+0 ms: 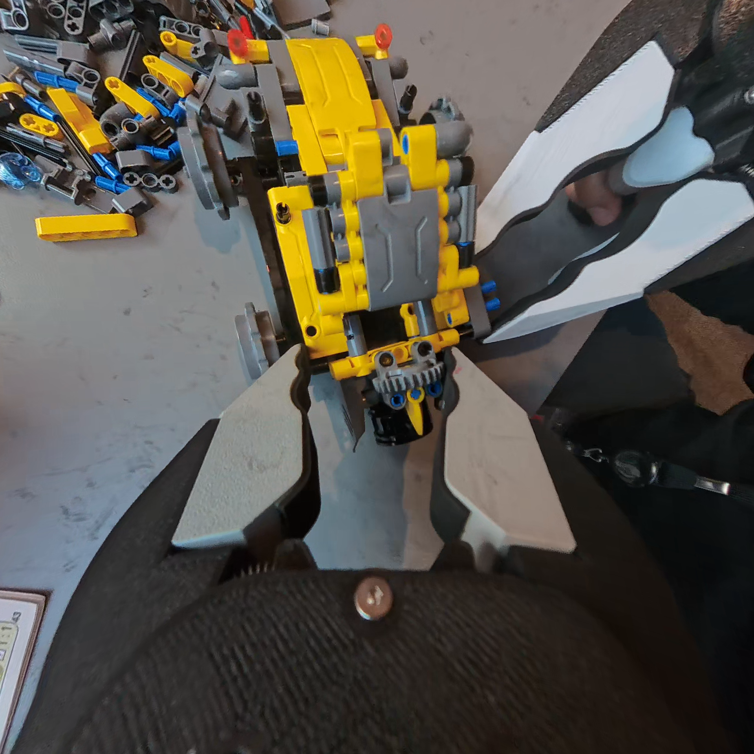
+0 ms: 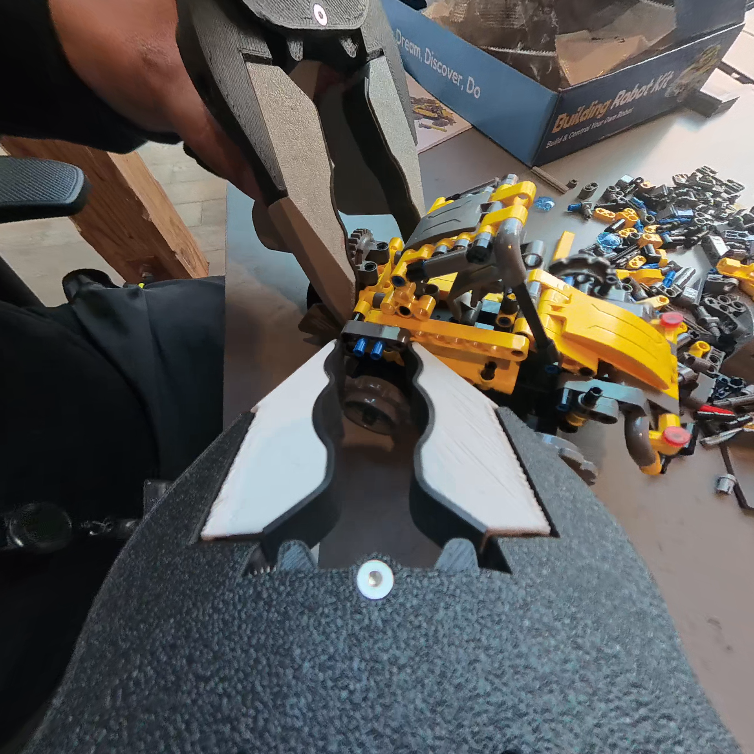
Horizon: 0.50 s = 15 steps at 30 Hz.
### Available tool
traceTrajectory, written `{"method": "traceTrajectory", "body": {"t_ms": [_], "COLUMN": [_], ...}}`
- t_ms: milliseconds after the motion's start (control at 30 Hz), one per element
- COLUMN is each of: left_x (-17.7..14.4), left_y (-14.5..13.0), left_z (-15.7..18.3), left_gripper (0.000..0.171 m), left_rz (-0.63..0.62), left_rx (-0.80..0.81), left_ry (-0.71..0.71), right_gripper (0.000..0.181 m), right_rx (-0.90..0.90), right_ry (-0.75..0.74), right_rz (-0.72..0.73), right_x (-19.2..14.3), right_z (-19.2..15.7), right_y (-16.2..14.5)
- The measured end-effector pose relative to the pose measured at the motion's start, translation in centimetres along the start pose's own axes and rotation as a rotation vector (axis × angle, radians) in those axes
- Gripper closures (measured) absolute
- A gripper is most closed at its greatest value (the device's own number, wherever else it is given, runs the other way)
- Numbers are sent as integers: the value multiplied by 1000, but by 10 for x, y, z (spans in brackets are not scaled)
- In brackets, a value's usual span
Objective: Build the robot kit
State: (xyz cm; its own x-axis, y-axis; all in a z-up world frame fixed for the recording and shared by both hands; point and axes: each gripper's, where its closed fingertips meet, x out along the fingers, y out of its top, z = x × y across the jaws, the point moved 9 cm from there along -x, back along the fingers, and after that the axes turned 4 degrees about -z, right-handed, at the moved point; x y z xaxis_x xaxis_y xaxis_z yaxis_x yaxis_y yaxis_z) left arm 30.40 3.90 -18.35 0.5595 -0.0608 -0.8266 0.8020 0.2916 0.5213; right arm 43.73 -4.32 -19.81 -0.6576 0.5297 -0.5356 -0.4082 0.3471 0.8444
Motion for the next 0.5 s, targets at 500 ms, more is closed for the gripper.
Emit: {"method": "traceTrajectory", "body": {"t_ms": [500], "left_x": [2], "left_y": [-1], "left_z": [-4], "left_gripper": [109], "left_rz": [23], "left_rx": [48], "left_ry": [0], "right_gripper": [152], "right_rx": [37], "right_ry": [-94], "right_rz": [-61], "right_x": [2], "right_z": [-6], "right_y": [6]}}
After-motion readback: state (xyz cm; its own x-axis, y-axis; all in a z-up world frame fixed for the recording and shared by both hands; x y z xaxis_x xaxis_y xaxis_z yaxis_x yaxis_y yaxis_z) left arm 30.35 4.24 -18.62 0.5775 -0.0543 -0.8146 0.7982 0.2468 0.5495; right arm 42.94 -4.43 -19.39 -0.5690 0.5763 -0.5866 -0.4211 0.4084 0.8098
